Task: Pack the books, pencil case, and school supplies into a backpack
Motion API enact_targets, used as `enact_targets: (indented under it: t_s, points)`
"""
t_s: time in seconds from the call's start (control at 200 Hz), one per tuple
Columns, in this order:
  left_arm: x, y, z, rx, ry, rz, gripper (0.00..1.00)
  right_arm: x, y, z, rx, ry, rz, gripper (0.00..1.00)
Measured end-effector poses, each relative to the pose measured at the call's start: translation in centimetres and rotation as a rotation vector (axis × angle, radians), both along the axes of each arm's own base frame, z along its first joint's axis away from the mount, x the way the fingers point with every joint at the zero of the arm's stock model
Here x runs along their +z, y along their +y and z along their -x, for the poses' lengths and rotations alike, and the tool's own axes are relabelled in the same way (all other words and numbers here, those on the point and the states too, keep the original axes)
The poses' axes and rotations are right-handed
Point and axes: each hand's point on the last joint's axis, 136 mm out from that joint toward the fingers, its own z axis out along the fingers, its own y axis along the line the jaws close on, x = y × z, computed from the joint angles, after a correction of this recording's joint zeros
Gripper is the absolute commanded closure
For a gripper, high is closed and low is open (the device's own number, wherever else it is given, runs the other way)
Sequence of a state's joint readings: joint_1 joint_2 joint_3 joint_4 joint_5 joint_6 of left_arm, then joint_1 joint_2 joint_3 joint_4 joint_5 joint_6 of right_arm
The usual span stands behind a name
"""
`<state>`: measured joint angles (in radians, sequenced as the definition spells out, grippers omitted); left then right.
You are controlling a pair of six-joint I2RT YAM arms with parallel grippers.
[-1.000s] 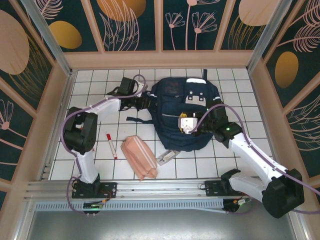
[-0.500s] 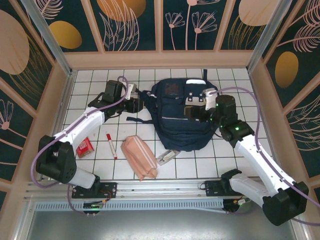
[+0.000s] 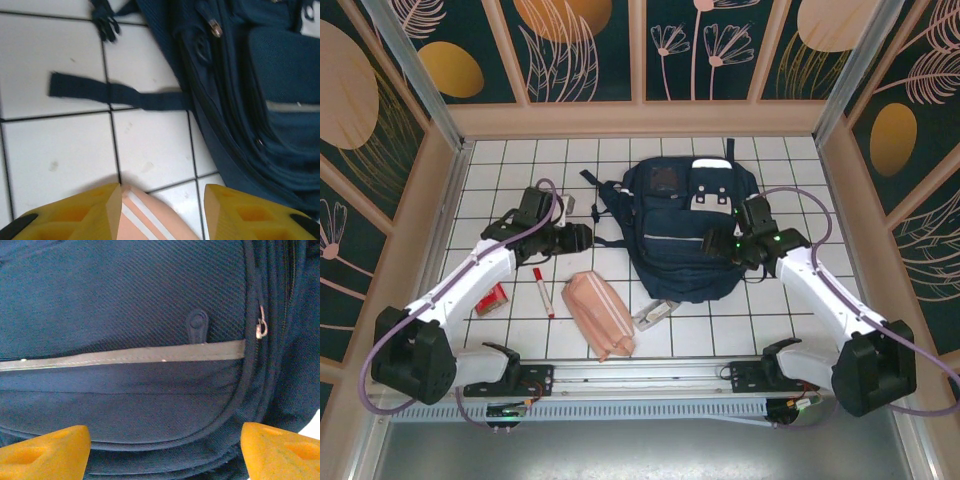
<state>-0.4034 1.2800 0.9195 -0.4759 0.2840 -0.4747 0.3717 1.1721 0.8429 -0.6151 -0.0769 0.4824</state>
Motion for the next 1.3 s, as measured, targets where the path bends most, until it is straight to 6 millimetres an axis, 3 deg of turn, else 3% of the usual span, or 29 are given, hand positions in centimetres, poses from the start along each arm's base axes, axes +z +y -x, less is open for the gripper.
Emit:
enact_targets:
  t_s: [0.15,0.23,0.395,0.47,0.646,0.781,0.911,0.991,1.061,1.191,1.301]
  points:
    - [0.7,-3.2,1.2,-0.101,-0.029,0.041,0.54,-1.4,-0.5,0.0,-0.040,0.062,0.015,0.18]
    - [1.0,-3.5,1.0,-0.106,-0.045,0.047,0.54,-1.9,-0.8,-0.2,-0.064,0.078,0.014,0.34]
    - [1.4,-4.0,0.7,-0.116,-0.062,0.058,0.54,-1.7,-0.6,-1.6,-0.103,0.058,-0.049,0.57]
    - [1.4,-5.0,0.7,-0.142,-0.070,0.066,0.54,-1.9,-0.4,-1.9,-0.117,0.067,-0.073,0.56]
    - [1.9,-7.1,0.6,-0.195,-0.104,0.111,0.53,-2.5,0.4,-2.9,-0.128,0.074,-0.116,0.32]
    - [2.8,-8.0,0.2,-0.230,-0.172,0.121,0.52,-2.1,0.6,-3.6,-0.183,0.066,-0.193,0.34]
    - [3.1,-8.7,0.2,-0.270,-0.227,0.105,0.52,-3.2,-0.1,-3.5,-0.293,0.084,-0.321,0.36]
    - [3.2,-8.8,0.0,-0.281,-0.257,0.094,0.52,-4.1,-0.3,-3.3,-0.337,0.100,-0.363,0.49]
    - [3.2,-8.8,-0.2,-0.289,-0.277,0.084,0.52,-4.1,-0.1,-3.4,-0.354,0.098,-0.394,0.73]
    - [2.5,-9.1,-0.5,-0.314,-0.286,0.064,0.52,-3.3,0.3,-3.7,-0.346,0.082,-0.457,1.00]
    - [1.5,-9.3,-0.5,-0.353,-0.291,0.033,0.52,-1.2,0.8,-4.4,-0.322,0.034,-0.503,1.00]
